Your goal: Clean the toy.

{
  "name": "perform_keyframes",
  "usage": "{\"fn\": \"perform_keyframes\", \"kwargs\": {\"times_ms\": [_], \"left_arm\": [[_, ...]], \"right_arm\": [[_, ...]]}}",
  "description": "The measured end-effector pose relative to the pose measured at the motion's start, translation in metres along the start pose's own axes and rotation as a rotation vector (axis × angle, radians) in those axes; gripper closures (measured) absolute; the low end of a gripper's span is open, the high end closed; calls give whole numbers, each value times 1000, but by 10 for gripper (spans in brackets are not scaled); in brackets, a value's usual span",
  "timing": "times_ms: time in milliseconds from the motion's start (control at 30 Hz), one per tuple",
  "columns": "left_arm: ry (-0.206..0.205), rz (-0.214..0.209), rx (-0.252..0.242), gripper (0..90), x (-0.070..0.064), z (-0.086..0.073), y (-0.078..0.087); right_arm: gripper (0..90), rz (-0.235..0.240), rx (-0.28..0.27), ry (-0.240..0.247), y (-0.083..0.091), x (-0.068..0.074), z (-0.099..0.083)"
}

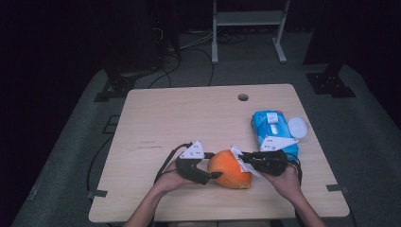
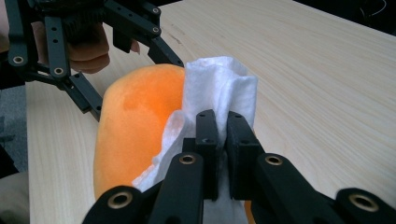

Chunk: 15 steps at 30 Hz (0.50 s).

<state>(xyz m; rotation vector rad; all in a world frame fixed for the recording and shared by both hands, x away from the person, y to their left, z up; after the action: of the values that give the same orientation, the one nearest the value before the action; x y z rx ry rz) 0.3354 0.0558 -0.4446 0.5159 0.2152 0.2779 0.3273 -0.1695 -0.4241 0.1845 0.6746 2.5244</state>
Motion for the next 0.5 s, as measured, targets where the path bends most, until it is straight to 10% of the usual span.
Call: {"fn": "perform_keyframes", "kwargs": {"times_ms": [200, 500], "left_arm": [[68, -36, -70, 193, 2, 8, 10], [64, -17, -3, 273, -3, 6, -2]], "right_arm": [[841, 11, -5, -34, -5, -3, 0], [840, 1, -1, 49, -7, 15, 10]]}}
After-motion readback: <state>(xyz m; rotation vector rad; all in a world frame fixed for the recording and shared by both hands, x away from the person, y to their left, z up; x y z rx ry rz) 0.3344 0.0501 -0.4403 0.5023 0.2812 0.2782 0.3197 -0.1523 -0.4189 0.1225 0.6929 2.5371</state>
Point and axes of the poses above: each handheld gripper's, and its own axes: y roughly backward along the jaws, z roughly out of its top, x roughly to its left, the point moved 4 cm from there along -y, roughly forward along the jaws, and after that the axes turned 4 degrees about y, right-handed, at the moved point
